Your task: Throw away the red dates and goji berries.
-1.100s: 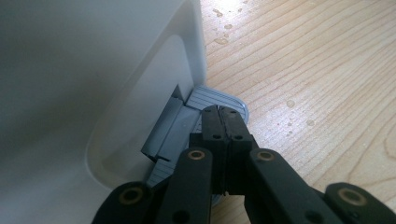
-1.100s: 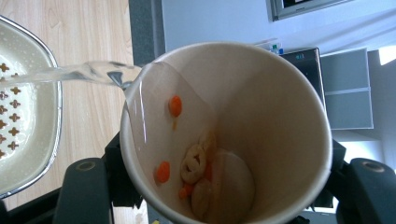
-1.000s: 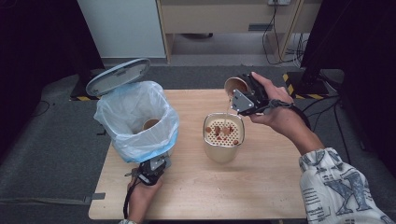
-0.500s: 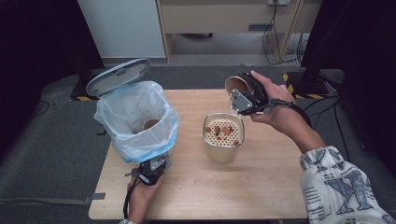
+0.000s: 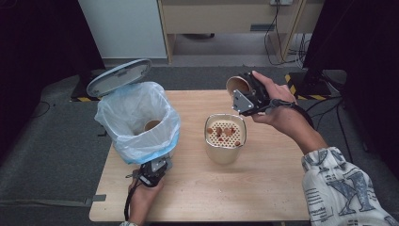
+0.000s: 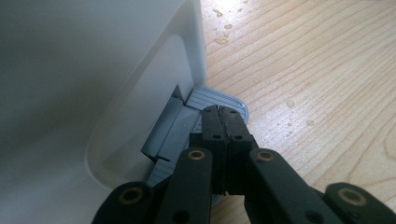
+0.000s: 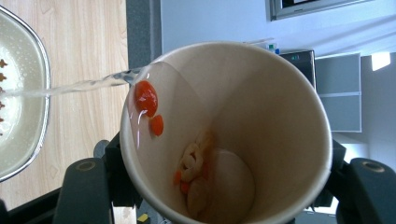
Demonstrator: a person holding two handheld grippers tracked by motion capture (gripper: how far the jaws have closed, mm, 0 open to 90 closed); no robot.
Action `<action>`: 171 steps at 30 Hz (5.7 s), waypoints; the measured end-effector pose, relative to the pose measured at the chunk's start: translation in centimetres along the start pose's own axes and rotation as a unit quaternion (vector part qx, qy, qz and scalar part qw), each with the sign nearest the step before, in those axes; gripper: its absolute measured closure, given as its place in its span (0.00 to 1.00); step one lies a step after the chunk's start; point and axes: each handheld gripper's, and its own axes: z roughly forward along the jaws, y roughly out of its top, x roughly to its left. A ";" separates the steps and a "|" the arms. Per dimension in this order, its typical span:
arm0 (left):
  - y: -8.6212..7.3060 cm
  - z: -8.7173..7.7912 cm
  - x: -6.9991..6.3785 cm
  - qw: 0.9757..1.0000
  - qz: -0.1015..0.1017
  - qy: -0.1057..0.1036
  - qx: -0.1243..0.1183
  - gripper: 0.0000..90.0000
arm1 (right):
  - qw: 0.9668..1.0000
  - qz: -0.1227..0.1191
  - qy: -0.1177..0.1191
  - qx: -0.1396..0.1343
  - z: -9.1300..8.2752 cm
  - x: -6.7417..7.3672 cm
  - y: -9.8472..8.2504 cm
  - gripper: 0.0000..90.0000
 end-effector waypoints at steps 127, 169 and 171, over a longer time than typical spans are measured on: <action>0.0 0.0 0.0 1.000 0.000 -0.001 0.000 0.99 | 0.965 -0.246 -0.071 0.057 0.4 0.9 1.3 0.36; 0.0 0.0 0.0 1.000 0.000 -0.001 -0.001 0.99 | 0.982 -0.182 -0.026 0.035 0.9 2.9 0.7 0.35; 0.0 0.0 0.0 1.000 0.000 -0.001 -0.001 0.99 | 0.990 -0.134 -0.020 0.029 0.9 2.5 0.1 0.35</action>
